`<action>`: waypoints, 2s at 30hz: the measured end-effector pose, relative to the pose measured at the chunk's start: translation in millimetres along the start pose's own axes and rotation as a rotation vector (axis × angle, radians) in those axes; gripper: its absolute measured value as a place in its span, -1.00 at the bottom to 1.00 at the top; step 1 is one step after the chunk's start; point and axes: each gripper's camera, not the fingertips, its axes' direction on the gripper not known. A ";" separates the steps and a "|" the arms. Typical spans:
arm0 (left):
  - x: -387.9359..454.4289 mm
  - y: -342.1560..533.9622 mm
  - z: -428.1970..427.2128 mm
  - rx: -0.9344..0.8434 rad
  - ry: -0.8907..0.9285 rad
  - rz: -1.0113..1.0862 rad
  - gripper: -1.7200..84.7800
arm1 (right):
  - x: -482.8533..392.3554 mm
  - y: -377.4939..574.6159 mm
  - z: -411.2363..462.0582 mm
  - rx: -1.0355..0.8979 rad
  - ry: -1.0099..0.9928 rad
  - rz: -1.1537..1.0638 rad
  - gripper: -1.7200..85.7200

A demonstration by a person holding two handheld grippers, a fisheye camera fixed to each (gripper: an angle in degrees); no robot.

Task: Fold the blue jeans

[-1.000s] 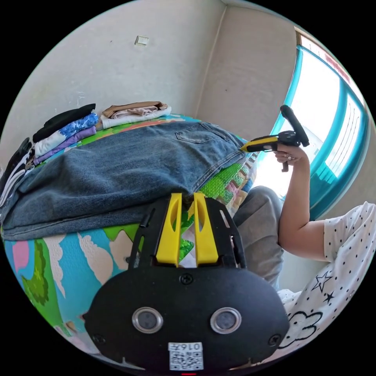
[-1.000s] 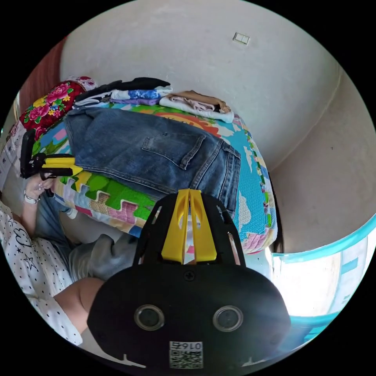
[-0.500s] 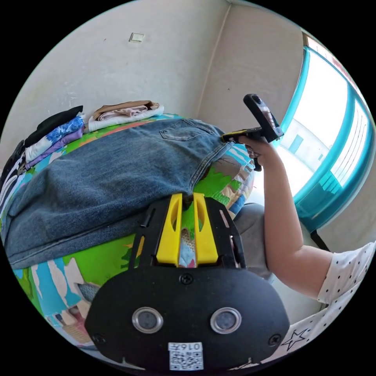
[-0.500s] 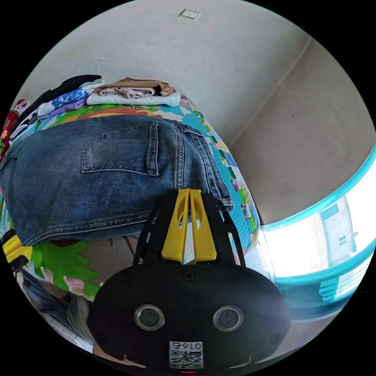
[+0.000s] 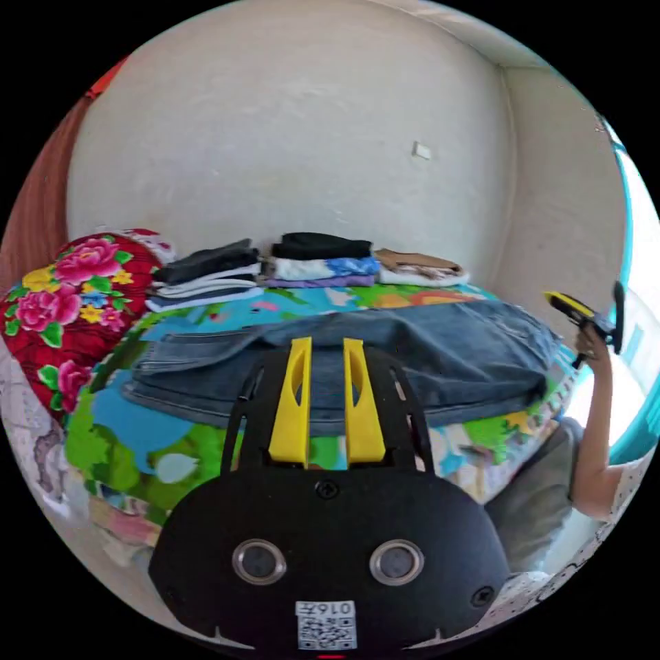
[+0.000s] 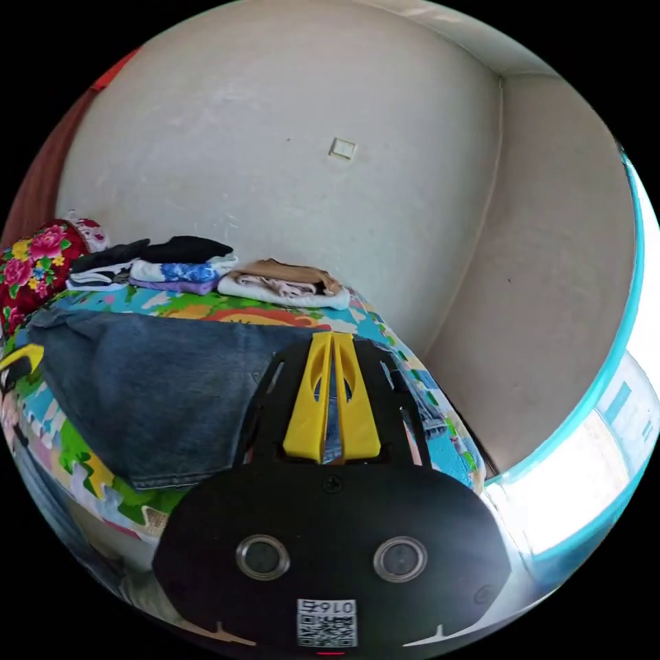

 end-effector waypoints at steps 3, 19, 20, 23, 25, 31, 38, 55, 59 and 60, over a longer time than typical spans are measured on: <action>-87.3 -32.1 4.6 -0.082 -0.286 0.011 -0.75 | -43.8 11.1 -27.3 0.107 -0.351 -0.179 -0.95; -185.2 -115.8 69.8 -0.486 -0.483 0.314 -0.95 | -423.2 121.8 -41.0 -0.102 -0.656 -1.004 -0.78; -187.9 -128.4 68.7 -0.491 -0.508 0.343 -0.96 | -429.7 126.3 -41.0 -0.099 -0.662 -0.996 -0.79; -201.9 -168.9 59.6 -0.490 -0.443 0.332 -0.95 | -440.0 137.5 -39.1 -0.103 -0.681 -0.999 -0.79; -209.6 -189.2 54.1 -0.529 -0.252 0.339 -0.85 | -444.0 144.5 -36.2 -0.109 -0.689 -0.996 -0.79; -218.4 -191.7 67.4 -0.755 -0.036 0.486 -0.71 | -456.0 170.4 -28.1 -0.111 -0.697 -1.005 -0.79; -232.6 -211.6 61.7 -0.781 -0.177 0.616 -0.94 | -467.4 195.5 -18.0 -0.105 -0.683 -1.009 -0.83; -452.4 -304.4 -29.3 -0.694 -0.205 -0.043 -0.73 | -462.6 231.0 13.7 -0.111 -0.676 -0.999 -0.83; -529.4 -271.1 -68.0 -0.679 -0.123 -0.210 -0.69 | -457.6 235.7 22.2 -0.115 -0.679 -0.994 -0.83; -548.5 -261.7 -76.7 -0.685 -0.093 -0.254 -0.69 | -456.8 236.3 23.4 -0.116 -0.681 -0.994 -0.83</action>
